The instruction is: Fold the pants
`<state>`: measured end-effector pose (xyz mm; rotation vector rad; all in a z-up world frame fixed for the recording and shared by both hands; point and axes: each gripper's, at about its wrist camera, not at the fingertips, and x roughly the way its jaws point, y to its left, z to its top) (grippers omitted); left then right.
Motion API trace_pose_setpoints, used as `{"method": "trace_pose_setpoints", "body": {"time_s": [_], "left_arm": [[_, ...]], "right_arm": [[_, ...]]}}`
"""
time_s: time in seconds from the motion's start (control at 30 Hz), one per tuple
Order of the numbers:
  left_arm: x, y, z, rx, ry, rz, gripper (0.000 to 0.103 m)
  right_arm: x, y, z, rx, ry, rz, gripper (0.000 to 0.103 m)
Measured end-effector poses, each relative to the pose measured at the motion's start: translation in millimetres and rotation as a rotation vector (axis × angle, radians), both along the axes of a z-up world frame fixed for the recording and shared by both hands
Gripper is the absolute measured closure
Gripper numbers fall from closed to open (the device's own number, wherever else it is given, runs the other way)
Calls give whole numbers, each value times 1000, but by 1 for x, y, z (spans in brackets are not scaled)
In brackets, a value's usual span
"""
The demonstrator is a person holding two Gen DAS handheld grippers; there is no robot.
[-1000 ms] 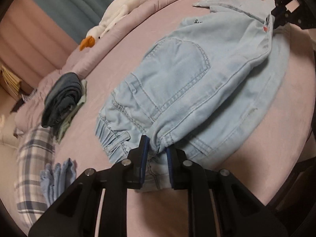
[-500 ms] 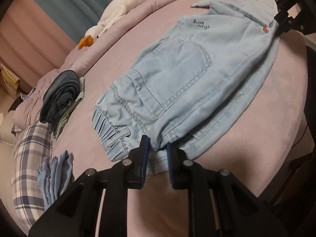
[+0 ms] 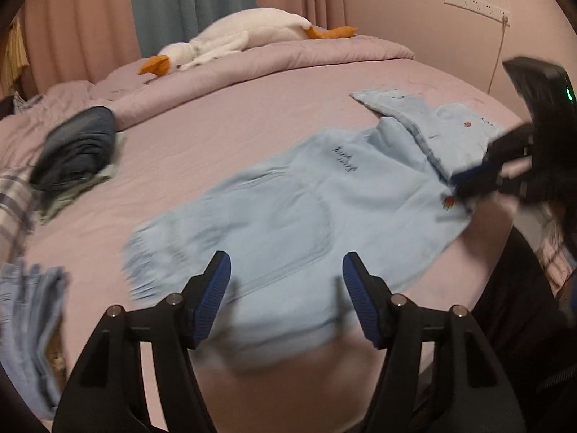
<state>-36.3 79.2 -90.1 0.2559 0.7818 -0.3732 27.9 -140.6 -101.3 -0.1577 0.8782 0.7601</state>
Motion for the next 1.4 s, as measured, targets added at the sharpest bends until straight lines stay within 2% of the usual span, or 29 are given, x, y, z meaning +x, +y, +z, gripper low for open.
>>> {"method": "trace_pose_setpoints", "body": {"time_s": [0.07,0.1,0.13,0.17,0.2,0.27,0.3,0.4,0.43,0.47,0.5,0.53,0.57,0.6,0.67,0.73,0.83,0.87,0.9,0.93,0.97,1.0,1.03,1.07,1.1,1.27,1.33,1.4], "left_arm": [[9,-18,-20,49,48,-14,39],[11,-25,-30,84,77,-27,39],[13,-32,-48,150,117,-38,39],[11,-32,-51,139,101,-38,39],[9,-30,-49,110,87,-33,38],[15,-25,-44,65,137,-25,39],[17,-24,-41,49,150,-18,38],[24,-27,-33,14,171,17,39],[26,-31,-28,-23,177,16,39],[28,-34,-25,-50,177,12,39],[29,-40,-21,-78,176,5,38],[31,-46,-17,-112,181,-10,38],[33,-54,-15,-153,191,-29,38],[36,-63,-13,-183,200,-43,38],[44,-88,-11,-255,234,-96,38],[50,-113,-9,-305,264,-151,38],[53,-149,-6,-336,282,-238,38],[53,-160,-6,-334,286,-266,38],[53,-170,-7,-322,287,-286,39],[54,-179,-9,-302,288,-299,39],[55,-186,-12,-282,290,-310,40],[55,-194,-15,-257,292,-318,46],[56,-204,-20,-212,291,-326,51],[56,-210,-23,-185,290,-334,62],[54,-217,-25,-156,279,-340,65],[48,-232,-23,-84,210,-334,66],[49,-234,-24,-59,199,-329,66],[51,-232,-25,-48,199,-321,66]], "right_arm": [[-1,11,-15,-55,14,5,89],[-2,16,-28,-116,31,6,89],[-2,17,-38,-152,50,16,89],[-4,17,-46,-173,61,26,89],[-7,13,-46,-154,44,35,89],[-3,7,-41,-122,83,31,89],[3,0,-33,-63,120,15,89],[25,-23,-8,65,111,-63,86],[41,-33,1,92,101,-130,83],[57,-43,6,113,98,-197,70],[77,-56,9,123,101,-292,51],[92,-63,10,115,104,-362,45],[109,-70,9,103,106,-430,44],[133,-77,6,77,121,-499,44],[163,-79,0,43,151,-561,44],[199,-75,-11,6,196,-577,44],[236,-73,-32,-62,292,-603,44],[240,-72,-40,-95,311,-616,51],[245,-72,-50,-147,314,-627,73],[245,-74,-52,-166,299,-620,84],[241,-80,-50,-142,278,-614,97],[235,-87,-45,-106,264,-622,99],[228,-96,-39,-78,242,-639,99],[220,-107,-30,-40,221,-657,99],[205,-124,-17,39,195,-674,99],[116,-204,36,295,34,-787,99],[75,-237,37,375,-7,-868,99],[43,-265,15,432,12,-947,99]]}}
